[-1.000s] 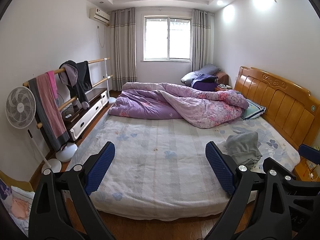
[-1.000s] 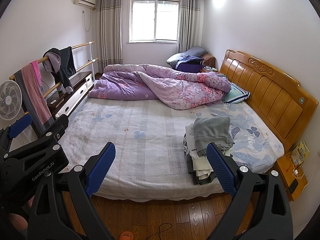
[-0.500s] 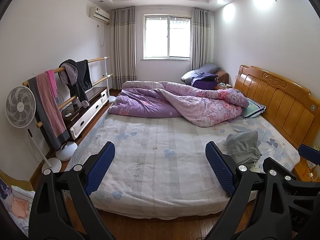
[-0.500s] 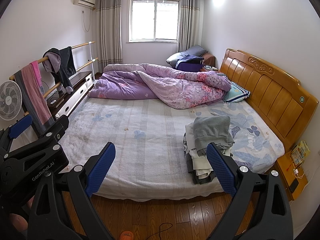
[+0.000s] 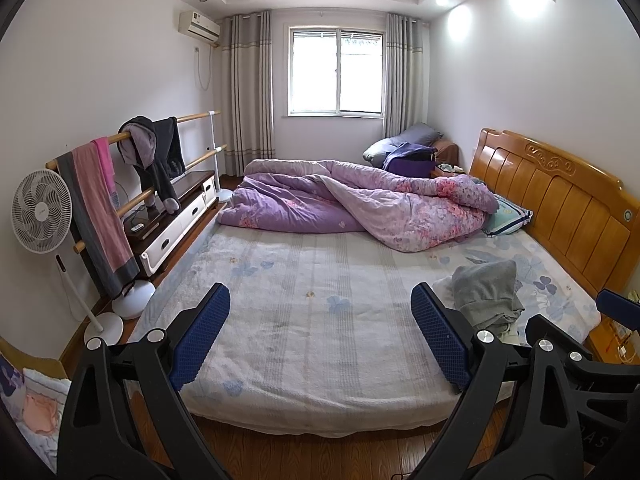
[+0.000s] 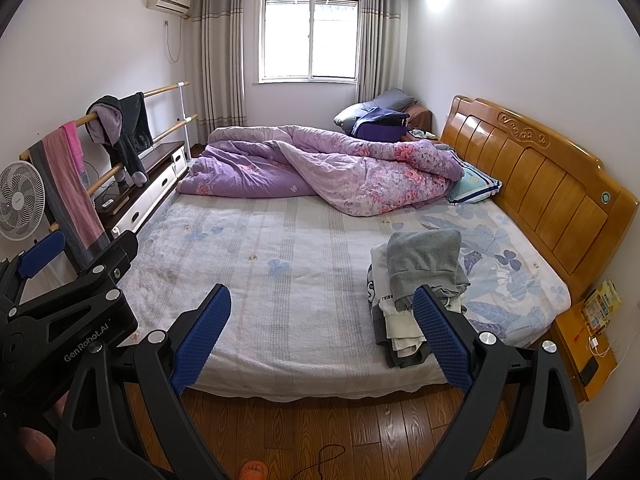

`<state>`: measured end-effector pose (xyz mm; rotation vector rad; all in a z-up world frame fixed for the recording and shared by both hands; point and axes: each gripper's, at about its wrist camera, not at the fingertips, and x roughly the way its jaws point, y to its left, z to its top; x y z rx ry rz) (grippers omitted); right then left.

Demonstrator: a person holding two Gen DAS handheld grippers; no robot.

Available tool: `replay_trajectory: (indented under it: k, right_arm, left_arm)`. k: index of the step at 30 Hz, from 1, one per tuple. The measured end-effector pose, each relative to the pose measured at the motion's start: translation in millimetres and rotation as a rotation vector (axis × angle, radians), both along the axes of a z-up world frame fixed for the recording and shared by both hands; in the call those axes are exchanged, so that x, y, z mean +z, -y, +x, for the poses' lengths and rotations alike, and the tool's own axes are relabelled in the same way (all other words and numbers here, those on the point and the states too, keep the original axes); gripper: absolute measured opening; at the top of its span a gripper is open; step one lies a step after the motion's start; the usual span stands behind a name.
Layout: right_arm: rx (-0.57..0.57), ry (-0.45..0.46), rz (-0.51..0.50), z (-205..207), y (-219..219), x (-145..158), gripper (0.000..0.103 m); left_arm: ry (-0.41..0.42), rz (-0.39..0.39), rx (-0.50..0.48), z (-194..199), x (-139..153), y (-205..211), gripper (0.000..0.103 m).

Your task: Fold large clothes

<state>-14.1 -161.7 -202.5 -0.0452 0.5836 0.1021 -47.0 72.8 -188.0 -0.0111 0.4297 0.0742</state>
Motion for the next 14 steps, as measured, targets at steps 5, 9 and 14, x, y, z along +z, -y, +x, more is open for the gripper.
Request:
replay_trajectory:
  k: [5, 9, 14]
  right_arm:
    - [0.003, -0.004, 0.002, -2.0, -1.8, -1.0, 0.089]
    - [0.010, -0.011, 0.005, -3.9, -4.7, -3.2, 0.089]
    - [0.023, -0.016, 0.002, 0.8, -7.0, -1.7, 0.089]
  left_arm:
    - [-0.006, -0.001, -0.001, 1.4, -0.5, -2.0, 0.092]
    - [-0.017, -0.006, 0.007, -2.0, -5.9, -9.8, 0.092]
    - [-0.029, -0.013, 0.014, 3.7, -8.1, -18.5, 0.092]
